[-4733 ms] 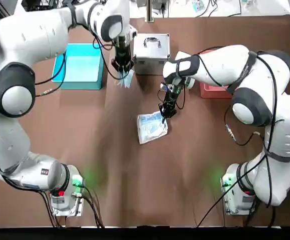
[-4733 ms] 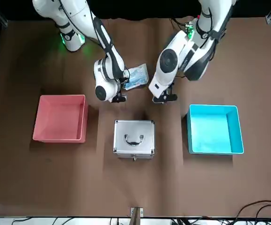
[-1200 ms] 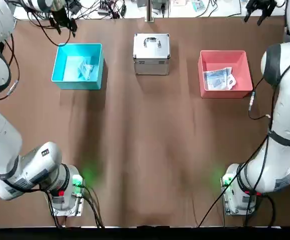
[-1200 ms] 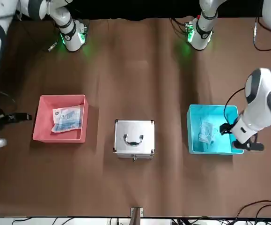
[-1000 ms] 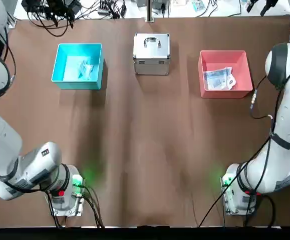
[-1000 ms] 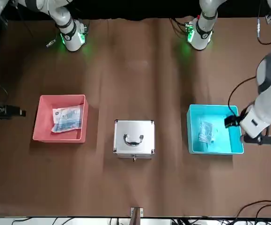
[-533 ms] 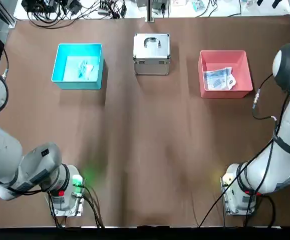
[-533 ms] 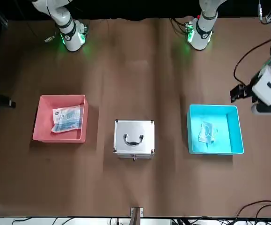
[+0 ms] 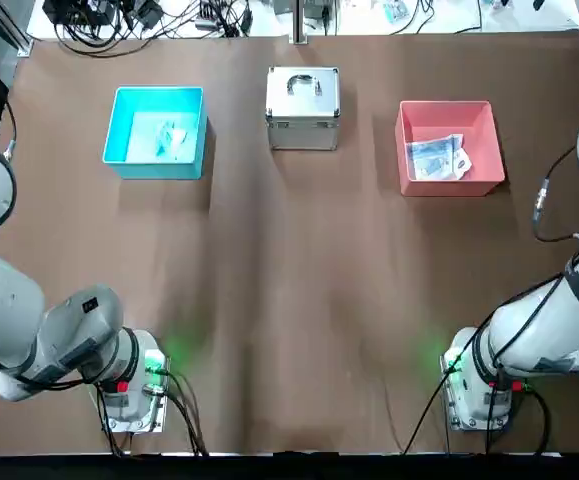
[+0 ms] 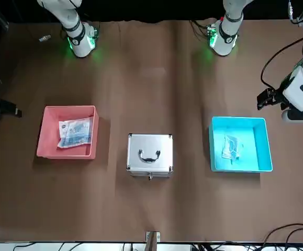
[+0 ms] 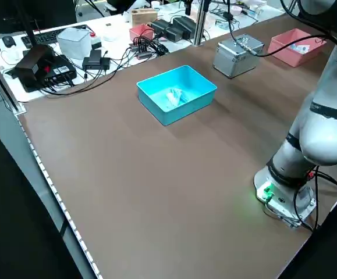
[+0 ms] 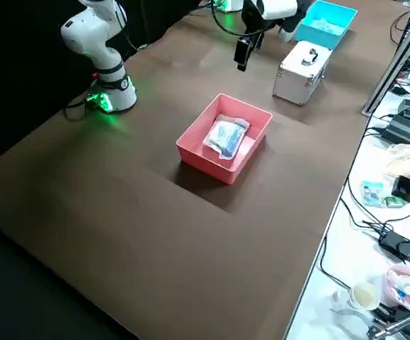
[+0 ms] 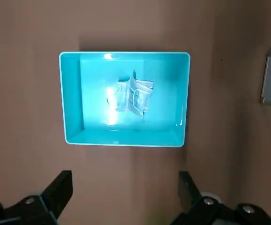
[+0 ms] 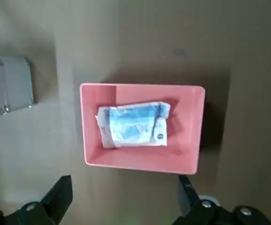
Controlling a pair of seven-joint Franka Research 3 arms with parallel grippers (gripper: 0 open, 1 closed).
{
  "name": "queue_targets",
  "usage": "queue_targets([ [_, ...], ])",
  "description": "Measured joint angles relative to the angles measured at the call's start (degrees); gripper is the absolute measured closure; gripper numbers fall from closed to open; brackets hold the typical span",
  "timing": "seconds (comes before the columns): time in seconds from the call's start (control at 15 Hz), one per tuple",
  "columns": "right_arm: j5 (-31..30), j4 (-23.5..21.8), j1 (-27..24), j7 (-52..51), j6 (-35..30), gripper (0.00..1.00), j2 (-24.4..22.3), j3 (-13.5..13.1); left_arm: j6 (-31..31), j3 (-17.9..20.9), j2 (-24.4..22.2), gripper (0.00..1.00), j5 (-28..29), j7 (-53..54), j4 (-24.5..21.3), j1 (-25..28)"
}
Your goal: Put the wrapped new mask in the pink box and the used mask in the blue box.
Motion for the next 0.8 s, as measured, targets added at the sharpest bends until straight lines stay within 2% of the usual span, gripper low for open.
queue_targets([
  [0.2,-0.3,-8.5,0.0,0.6,5.4,0.01,-6.6,1.2,0.0,-0.1,0.0,0.00,0.0,-0.2,0.0,-0.1],
  [0.33,-0.5,-11.6,1.2,0.7,6.8,0.01,-9.5,1.2,0.0,0.4,0.0,0.00,0.0,-0.3,0.0,-0.8],
  [0.47,-3.4,-13.1,3.6,1.6,7.5,0.01,-10.6,0.9,0.3,10.8,-0.1,0.00,-0.4,-0.4,0.0,-10.2],
  [0.6,-6.0,-13.4,4.9,1.6,7.8,0.01,-10.6,-0.1,0.5,19.0,-0.4,0.00,-1.7,-0.4,0.0,-17.9],
  [0.8,-9.0,-13.7,5.2,0.5,7.1,0.01,-10.6,-1.1,0.8,25.4,-1.8,0.00,-3.9,-0.3,0.0,-23.2],
])
